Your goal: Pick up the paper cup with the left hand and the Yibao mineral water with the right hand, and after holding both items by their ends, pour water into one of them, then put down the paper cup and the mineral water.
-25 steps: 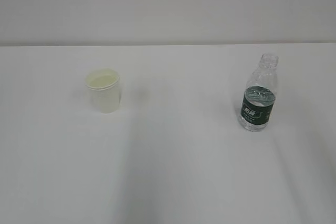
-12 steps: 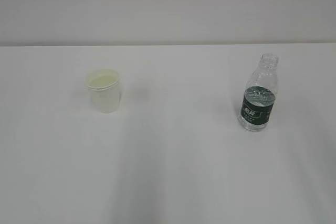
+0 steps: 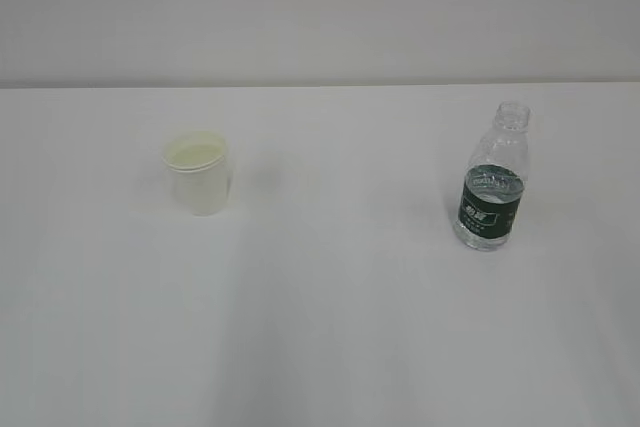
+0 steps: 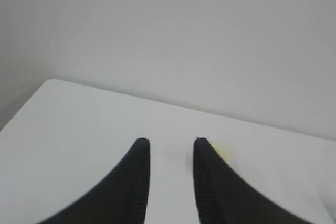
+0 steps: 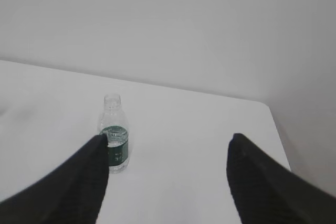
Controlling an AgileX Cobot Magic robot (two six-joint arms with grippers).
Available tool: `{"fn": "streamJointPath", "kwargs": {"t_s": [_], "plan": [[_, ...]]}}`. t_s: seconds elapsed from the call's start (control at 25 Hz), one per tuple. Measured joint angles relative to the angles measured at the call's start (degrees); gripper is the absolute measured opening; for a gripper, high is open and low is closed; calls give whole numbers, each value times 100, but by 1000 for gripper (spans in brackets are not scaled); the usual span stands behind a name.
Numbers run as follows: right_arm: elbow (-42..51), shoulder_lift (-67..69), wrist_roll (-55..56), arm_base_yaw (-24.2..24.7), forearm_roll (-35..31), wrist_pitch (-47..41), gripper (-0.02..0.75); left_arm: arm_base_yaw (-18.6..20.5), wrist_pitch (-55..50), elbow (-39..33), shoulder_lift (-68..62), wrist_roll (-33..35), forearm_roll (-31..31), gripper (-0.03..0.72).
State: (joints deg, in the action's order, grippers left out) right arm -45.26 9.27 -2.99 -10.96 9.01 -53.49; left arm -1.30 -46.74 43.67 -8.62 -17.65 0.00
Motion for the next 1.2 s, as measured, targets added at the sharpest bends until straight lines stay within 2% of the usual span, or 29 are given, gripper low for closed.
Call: {"fn": "streamJointPath", "kwargs": {"t_s": [0.28, 0.48, 0.72, 0.92, 1.2], "plan": [[-13, -346, 9, 0, -11, -765, 532, 0, -767, 9, 316, 489, -63, 204], [-13, -641, 9, 0, -47, -1407, 532, 0, -1378, 9, 645, 1164, -104, 217], [-26, -905, 9, 0, -120, -1931, 531, 0, -2095, 13, 787, 1492, -116, 280], [-30, -917, 13, 0, -323, -1958, 531, 0, -2304, 13, 787, 1830, -356, 368], [-30, -973, 13, 0, -355, -1958, 531, 0, -2604, 13, 787, 1865, -465, 458]]}}
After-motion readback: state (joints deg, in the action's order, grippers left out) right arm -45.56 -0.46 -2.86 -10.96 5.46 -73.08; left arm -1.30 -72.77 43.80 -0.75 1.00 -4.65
